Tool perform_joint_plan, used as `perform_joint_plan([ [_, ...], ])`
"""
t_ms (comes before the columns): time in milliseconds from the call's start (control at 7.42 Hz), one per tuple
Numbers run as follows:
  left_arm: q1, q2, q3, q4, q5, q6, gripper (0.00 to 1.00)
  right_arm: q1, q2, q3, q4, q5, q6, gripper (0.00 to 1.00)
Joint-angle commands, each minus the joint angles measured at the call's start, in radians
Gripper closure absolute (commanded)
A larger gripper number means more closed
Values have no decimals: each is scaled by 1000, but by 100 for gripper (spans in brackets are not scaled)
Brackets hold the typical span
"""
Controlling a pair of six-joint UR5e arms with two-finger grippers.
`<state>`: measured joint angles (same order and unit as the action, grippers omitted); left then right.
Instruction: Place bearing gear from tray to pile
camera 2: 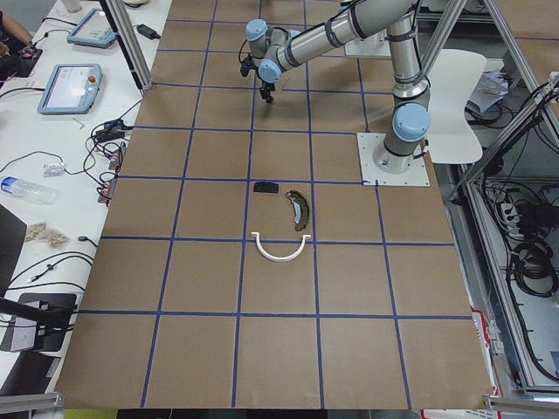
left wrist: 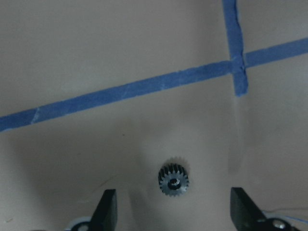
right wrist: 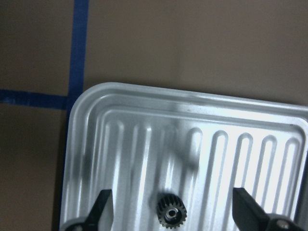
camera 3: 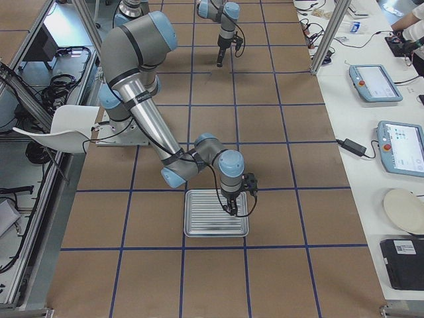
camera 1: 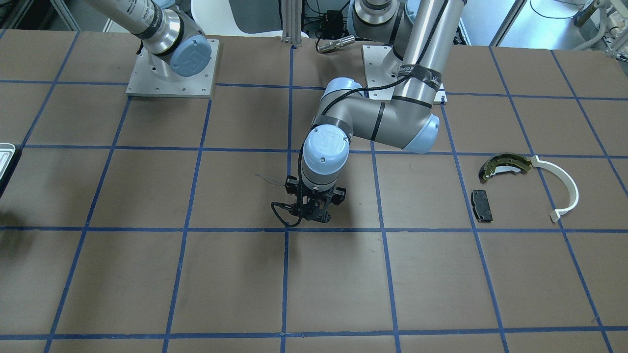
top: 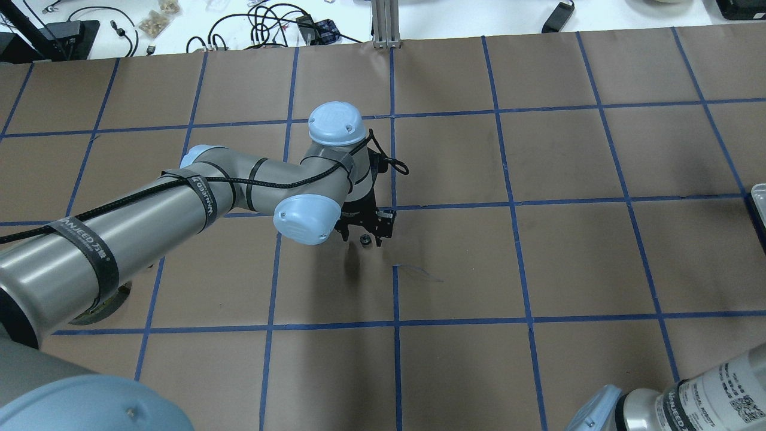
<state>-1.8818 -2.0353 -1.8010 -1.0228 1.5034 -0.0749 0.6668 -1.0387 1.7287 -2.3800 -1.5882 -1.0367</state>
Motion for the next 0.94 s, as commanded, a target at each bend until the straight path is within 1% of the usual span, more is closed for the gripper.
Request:
perform_joint_plan([
  [0, 0, -6, 0, 12, 0, 1, 39, -9, 6, 5, 2, -10, -5, 28],
  [135, 1, -19, 0, 29, 0, 0, 42, -10, 6, 9, 7, -13, -8, 34],
  [404, 0, -31, 2, 56, 0, 1, 48, -10, 6, 11, 7, -15, -12, 39],
  [539, 0, -29, 0, 56, 1, 3, 91, -12, 6, 11, 7, -16, -25, 43],
  [674, 0, -28, 0, 56, 3, 3, 100, -12, 6, 9, 7, -18, -29, 46],
  [808, 4, -14, 11, 53, 4, 4, 100, -12, 6, 11, 7, -47, -31, 54],
])
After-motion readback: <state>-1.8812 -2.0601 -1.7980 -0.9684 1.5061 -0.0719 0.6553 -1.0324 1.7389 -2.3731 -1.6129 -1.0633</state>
